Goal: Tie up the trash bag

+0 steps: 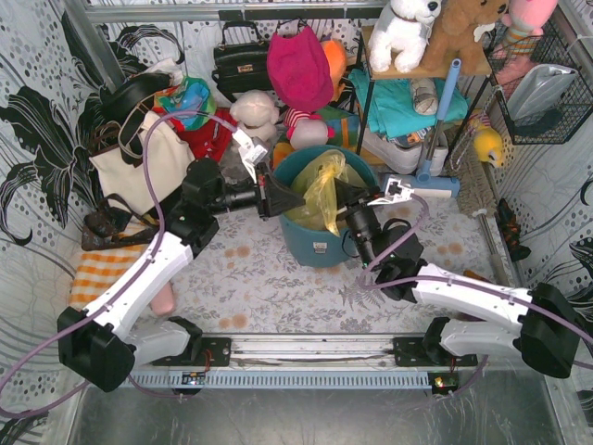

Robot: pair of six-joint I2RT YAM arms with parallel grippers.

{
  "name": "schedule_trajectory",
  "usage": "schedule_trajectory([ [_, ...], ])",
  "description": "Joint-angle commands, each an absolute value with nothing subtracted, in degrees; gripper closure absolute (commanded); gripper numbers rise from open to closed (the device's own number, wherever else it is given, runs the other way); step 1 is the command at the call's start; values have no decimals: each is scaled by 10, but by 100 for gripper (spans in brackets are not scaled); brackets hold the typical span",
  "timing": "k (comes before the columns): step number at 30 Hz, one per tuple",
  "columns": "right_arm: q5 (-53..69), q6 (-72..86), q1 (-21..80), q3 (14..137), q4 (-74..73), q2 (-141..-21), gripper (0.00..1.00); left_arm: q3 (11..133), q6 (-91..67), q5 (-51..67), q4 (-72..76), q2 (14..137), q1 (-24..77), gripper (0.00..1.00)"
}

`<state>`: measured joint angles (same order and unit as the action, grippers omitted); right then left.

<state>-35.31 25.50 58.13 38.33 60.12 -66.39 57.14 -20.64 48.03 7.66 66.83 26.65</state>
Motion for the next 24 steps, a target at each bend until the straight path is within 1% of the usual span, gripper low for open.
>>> schedule_trajectory([
  [1,-303,295,578,385,527,-620,100,595,-190,423,107,643,271,89],
  [3,-295,302,579,392,480,-593,100,599,-183,397,102,632,270,73],
  [4,-291,303,579,400,453,-580,100,603,-181,384,100,625,271,67],
  [8,-284,300,579,456,313,-539,100,636,-170,363,87,618,270,54],
  [11,-285,288,578,512,190,-524,100,675,-166,365,73,628,271,50],
  [16,-285,256,579,602,65,-518,100,746,-175,411,65,662,270,47],
  [21,-277,233,579,688,-11,-552,100,810,-194,443,53,690,278,44],
  [24,-294,229,579,714,-28,-562,100,846,-197,453,42,706,292,42],
])
